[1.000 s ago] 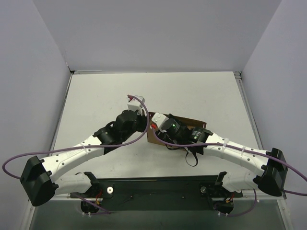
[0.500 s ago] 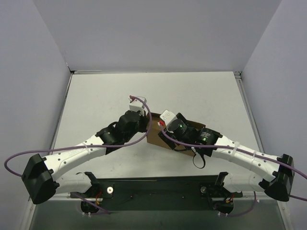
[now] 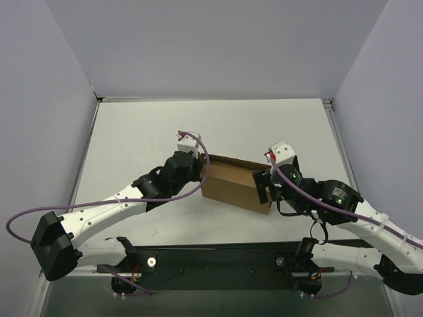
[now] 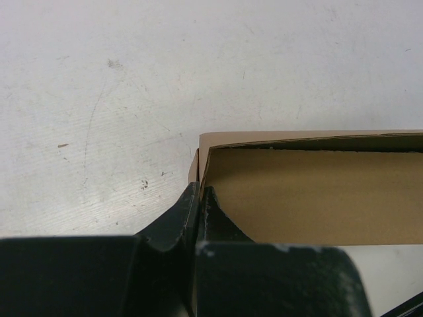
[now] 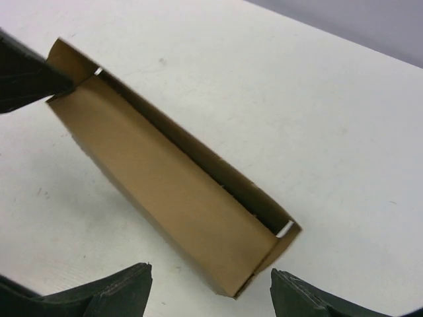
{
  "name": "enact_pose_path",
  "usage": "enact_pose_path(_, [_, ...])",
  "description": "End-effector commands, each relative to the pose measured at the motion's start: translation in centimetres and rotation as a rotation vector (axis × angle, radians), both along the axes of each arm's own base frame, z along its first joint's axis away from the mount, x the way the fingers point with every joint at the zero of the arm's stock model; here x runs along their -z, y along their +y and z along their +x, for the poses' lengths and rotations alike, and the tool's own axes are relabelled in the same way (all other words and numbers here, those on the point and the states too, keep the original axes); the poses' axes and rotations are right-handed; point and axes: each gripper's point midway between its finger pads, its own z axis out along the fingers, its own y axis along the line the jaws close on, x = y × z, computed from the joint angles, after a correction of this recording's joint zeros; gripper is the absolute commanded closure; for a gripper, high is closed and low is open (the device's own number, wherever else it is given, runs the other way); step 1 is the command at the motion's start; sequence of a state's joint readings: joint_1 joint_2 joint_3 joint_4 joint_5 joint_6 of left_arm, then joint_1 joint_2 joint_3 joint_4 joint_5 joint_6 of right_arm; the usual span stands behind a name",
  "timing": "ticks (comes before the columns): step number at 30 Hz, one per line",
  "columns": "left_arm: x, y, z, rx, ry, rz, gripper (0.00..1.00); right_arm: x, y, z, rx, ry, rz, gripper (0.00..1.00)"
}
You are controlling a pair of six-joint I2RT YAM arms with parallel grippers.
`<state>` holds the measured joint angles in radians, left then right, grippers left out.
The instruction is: Fold the paper box
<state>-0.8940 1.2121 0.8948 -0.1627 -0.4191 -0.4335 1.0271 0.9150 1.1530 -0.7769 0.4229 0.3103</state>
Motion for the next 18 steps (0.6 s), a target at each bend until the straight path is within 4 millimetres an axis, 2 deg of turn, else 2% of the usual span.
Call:
enact_pose_path(1, [7.9,4.3,-3.5,0.019,0.225,0.291,1.0,-2.2,-5.1,-0.2,0.261,-0.033,-0.006,0.29])
enact_pose_path(5, [7.5,4.0,-3.5,0.025,0.218,0.282,1.0,-3.3,-8.1,-0.3,0.405,-0.072,-0.014,0.33])
enact_pose_path(8, [7.4,3.9,-3.6,0.029,0.219,0.285,1.0,-2.6,-9.2,-0.5,0.444,-0.058,-0.052,0.35])
enact_pose_path(14, [7.3,3.5,-3.8,0.038,0.219,0.292,1.0,-1.5,-7.8,0.4,0.435,-0.049,-0.065,0.41])
enact_pose_path(18, [7.0,3.5,-3.8,0.033,0.212,0.295,1.0,-1.6,-5.7,1.5,0.414,-0.079,0.041,0.42])
